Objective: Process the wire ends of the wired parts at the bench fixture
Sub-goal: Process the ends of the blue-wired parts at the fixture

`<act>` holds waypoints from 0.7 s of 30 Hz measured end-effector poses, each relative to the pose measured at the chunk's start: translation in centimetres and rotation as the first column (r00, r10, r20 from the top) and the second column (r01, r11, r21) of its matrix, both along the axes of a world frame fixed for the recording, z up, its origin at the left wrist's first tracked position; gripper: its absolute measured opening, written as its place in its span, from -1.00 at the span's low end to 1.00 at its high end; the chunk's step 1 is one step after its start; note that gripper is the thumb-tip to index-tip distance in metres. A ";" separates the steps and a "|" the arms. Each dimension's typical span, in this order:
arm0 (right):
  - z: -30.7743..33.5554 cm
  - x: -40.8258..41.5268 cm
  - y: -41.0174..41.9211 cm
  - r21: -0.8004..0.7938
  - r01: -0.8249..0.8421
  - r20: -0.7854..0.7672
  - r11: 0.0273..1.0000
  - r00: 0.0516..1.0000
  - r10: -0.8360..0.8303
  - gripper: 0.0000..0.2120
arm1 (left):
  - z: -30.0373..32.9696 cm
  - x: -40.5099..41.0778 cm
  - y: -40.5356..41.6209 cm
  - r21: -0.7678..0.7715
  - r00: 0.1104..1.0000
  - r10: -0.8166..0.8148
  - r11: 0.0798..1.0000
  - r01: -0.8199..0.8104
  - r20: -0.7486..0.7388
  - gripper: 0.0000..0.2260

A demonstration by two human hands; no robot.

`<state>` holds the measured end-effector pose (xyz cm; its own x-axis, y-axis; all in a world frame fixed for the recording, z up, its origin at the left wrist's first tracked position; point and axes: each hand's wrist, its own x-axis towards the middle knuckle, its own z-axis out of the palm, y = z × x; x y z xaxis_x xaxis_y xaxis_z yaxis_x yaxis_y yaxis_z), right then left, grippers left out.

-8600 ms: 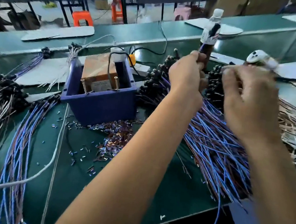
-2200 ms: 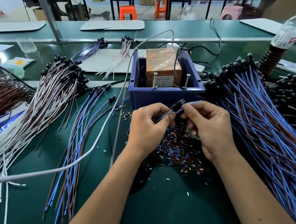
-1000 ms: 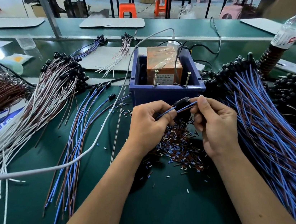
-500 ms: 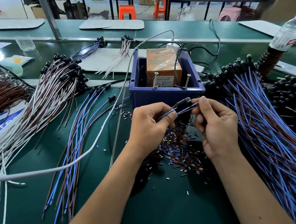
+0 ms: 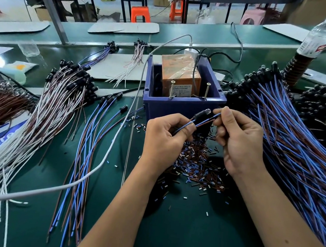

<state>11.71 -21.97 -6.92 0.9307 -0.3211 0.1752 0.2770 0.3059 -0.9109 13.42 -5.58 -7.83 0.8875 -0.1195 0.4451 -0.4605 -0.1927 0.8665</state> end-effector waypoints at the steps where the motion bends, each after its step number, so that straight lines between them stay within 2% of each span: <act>1: 0.0 0.0 0.0 0.006 -0.007 -0.003 1.000 1.000 0.007 -0.79 | 0.1 0.0 0.0 -0.005 1.000 0.000 1.000 0.000 0.003 -0.90; 6: 0.4 0.0 -0.4 0.124 -0.063 -0.041 0.990 0.997 0.068 -0.64 | 0.4 -0.3 0.2 -0.097 1.000 0.019 0.995 -0.019 -0.010 -0.88; 9: 0.3 -0.1 -0.2 0.108 -0.126 -0.031 0.986 0.991 0.130 -0.59 | 0.5 -0.4 0.2 -0.099 1.000 0.019 0.995 -0.020 -0.009 -0.87; 13: 0.3 -0.3 0.1 0.067 -0.165 0.034 0.984 0.986 0.163 -0.67 | 0.6 -0.5 0.1 -0.103 1.000 0.020 0.994 -0.022 -0.018 -0.87; 21: 0.4 -0.4 0.0 0.006 -0.081 0.079 0.997 0.994 0.081 -0.92 | 0.4 -0.5 0.1 -0.087 1.000 -0.004 0.996 0.004 -0.002 -0.89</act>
<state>11.28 -21.99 -6.54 0.9371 -0.2471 0.2464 0.3217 0.3383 -0.8843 12.96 -5.49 -7.39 0.8882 -0.0842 0.4517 -0.4590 -0.1149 0.8810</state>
